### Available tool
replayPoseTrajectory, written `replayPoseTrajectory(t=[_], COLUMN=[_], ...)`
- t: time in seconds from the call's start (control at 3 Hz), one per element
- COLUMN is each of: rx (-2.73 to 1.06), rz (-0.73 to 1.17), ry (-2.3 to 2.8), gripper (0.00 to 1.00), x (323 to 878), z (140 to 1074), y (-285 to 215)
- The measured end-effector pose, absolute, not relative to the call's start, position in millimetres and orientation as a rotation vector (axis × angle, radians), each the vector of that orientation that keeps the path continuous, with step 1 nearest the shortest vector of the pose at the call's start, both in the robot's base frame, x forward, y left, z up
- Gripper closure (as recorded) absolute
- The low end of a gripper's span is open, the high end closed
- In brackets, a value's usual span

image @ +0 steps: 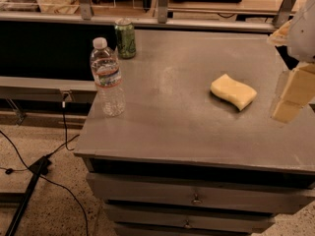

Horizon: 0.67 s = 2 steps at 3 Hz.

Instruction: Move sponge near water bottle

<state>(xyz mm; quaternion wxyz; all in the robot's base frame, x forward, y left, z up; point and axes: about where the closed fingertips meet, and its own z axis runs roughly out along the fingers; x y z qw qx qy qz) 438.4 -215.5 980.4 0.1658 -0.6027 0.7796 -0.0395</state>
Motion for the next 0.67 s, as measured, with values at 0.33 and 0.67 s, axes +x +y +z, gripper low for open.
replayPoseTrajectory(t=[0.33,0.67], rx=[-1.716,-1.707], rz=[-0.113,-0.153], ry=[2.22,2.208], gripper=[0.0,0.0], x=[438.4,447.5], z=[980.4,989.4], y=[-215.5,-219.7])
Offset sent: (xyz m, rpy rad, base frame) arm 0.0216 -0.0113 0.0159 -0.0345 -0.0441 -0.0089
